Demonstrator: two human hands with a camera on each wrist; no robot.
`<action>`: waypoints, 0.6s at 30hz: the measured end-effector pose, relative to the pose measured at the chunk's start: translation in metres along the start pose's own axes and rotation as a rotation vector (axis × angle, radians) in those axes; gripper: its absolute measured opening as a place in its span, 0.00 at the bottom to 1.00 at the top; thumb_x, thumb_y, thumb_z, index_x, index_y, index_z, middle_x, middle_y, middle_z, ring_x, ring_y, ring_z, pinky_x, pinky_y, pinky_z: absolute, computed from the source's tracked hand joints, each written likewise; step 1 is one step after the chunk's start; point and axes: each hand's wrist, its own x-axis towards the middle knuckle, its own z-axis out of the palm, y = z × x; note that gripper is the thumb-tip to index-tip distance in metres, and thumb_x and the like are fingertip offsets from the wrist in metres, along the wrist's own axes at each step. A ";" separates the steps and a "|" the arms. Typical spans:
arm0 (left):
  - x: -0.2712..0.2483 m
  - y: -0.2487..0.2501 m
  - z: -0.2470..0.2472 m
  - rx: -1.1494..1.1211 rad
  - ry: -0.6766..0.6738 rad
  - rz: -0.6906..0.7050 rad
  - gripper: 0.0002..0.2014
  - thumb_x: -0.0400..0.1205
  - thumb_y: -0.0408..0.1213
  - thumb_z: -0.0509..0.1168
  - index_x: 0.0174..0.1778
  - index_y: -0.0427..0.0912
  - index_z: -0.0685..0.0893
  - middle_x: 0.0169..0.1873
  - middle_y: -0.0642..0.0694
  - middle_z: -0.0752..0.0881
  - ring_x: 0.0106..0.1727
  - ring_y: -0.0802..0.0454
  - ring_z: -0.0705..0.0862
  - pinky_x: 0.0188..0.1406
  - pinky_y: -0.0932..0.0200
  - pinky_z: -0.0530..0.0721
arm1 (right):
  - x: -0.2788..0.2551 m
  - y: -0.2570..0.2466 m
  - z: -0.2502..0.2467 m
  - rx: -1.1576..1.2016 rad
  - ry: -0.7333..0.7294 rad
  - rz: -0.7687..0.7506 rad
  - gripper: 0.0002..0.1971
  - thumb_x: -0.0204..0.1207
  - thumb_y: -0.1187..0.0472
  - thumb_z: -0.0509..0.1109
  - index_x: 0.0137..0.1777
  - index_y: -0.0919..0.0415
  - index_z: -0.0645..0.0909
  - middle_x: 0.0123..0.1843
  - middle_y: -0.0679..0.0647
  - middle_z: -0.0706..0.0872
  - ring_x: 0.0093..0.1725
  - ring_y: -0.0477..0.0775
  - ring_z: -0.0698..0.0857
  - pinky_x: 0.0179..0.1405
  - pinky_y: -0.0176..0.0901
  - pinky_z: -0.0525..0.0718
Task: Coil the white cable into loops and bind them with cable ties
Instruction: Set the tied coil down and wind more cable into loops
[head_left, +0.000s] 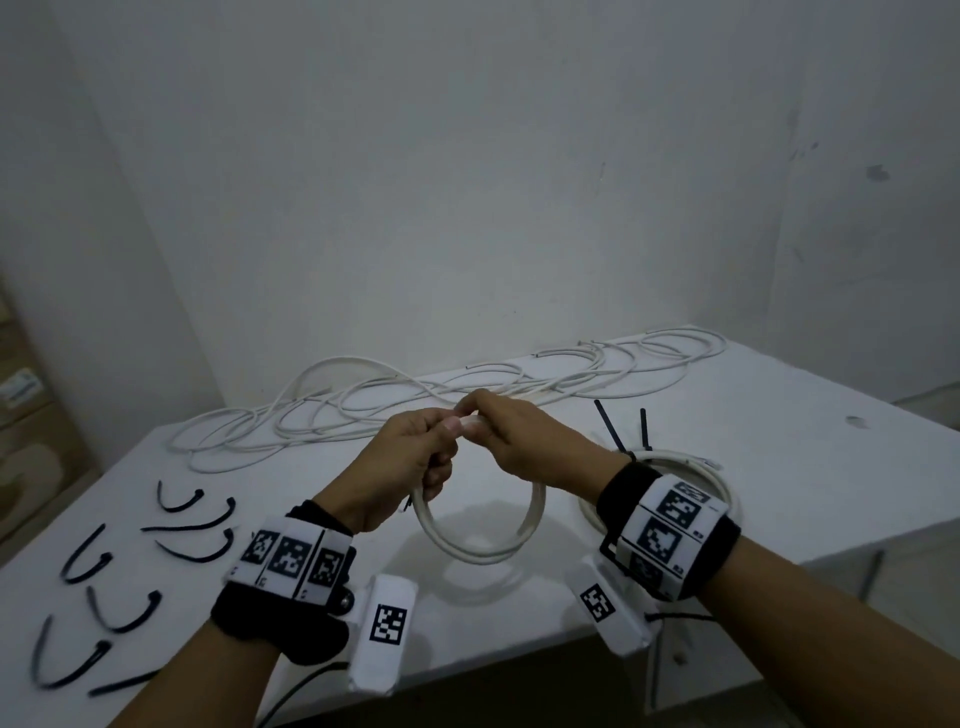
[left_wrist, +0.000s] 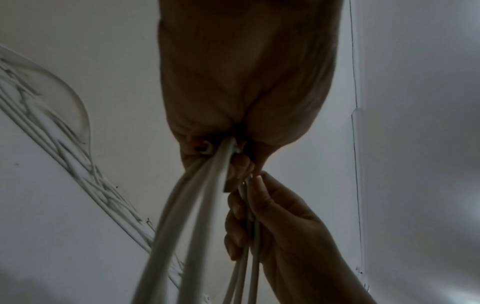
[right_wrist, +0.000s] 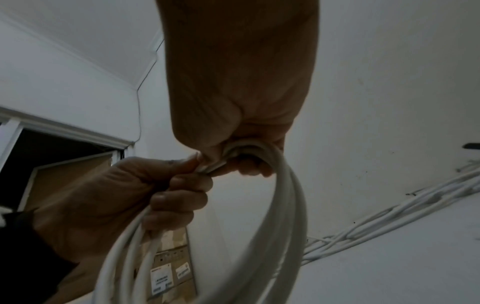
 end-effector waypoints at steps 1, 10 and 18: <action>0.000 0.001 0.000 -0.011 0.002 -0.018 0.09 0.88 0.36 0.56 0.48 0.37 0.80 0.27 0.46 0.69 0.22 0.54 0.66 0.20 0.63 0.67 | 0.001 -0.001 0.000 -0.014 0.001 -0.005 0.13 0.86 0.56 0.57 0.63 0.62 0.74 0.45 0.48 0.78 0.42 0.46 0.74 0.39 0.37 0.68; -0.008 0.014 -0.027 -0.211 -0.070 -0.295 0.18 0.89 0.45 0.50 0.51 0.35 0.79 0.29 0.42 0.81 0.24 0.49 0.78 0.22 0.61 0.77 | 0.005 -0.007 0.015 0.037 0.043 -0.063 0.10 0.85 0.58 0.59 0.55 0.63 0.78 0.36 0.44 0.75 0.37 0.47 0.73 0.32 0.31 0.67; -0.040 0.002 -0.053 -0.008 0.120 -0.217 0.09 0.89 0.39 0.55 0.43 0.43 0.71 0.26 0.49 0.74 0.20 0.58 0.66 0.18 0.66 0.62 | 0.026 -0.030 0.046 0.374 -0.092 0.007 0.06 0.81 0.59 0.66 0.43 0.59 0.79 0.30 0.46 0.76 0.30 0.46 0.74 0.32 0.42 0.74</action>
